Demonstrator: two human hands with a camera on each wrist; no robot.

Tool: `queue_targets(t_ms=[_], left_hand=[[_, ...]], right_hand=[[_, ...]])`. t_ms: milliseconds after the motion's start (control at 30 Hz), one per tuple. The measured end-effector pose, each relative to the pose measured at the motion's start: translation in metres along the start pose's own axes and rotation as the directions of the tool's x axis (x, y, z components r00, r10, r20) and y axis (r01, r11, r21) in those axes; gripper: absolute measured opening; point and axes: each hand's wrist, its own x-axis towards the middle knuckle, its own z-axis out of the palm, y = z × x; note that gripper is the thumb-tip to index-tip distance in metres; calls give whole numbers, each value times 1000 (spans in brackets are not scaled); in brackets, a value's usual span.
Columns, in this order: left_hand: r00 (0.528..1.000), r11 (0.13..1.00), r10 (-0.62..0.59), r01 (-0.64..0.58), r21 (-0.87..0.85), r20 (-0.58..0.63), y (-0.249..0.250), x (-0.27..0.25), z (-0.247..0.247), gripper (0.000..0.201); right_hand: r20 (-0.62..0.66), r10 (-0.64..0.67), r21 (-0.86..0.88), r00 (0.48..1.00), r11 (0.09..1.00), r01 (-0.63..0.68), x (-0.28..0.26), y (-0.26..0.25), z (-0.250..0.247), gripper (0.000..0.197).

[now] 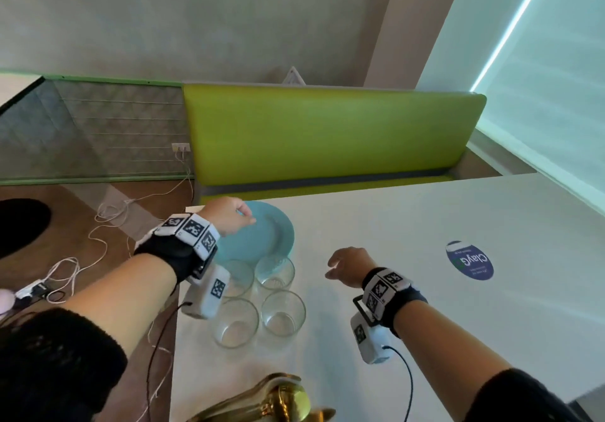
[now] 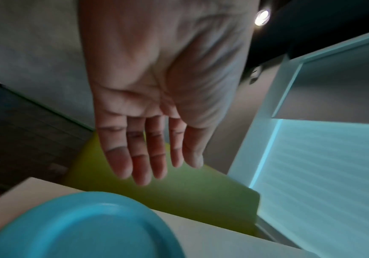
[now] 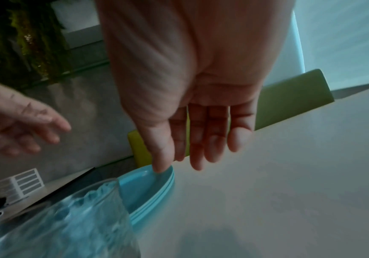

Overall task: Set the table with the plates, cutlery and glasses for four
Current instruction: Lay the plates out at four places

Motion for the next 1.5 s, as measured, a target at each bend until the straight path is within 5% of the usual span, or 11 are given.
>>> queue_targets(t_ms=[267,300,400,633,800,1000,1333,1500], left_hand=[[943,941,-324,313,132,72,-74,79,2,12],[933,931,-353,343,124,70,-82,86,6,30],[908,910,-413,407,84,72,-100,96,18,54],[869,883,-448,467,-48,207,-176,144,52,46],[854,865,-467,495,-82,230,-151,128,45,39],[896,906,-402,419,-61,187,-153,135,40,63],[966,936,-256,256,-242,31,-51,108,-22,37],[991,885,-124,130,-447,41,3,83,-44,18]], right_hand=[[92,34,95,995,995,-43,72,-28,3,46],[106,46,126,993,990,-59,79,-30,7,49],[149,86,220,985,968,-118,99,-35,21,57],[210,103,358,972,917,-174,130,-46,41,76],[200,60,373,978,918,-132,136,-56,44,69],[152,74,424,986,896,-133,133,-55,44,68],[-71,57,552,996,834,-9,114,-41,-13,76],[-212,109,688,971,723,69,82,-24,-58,72]])
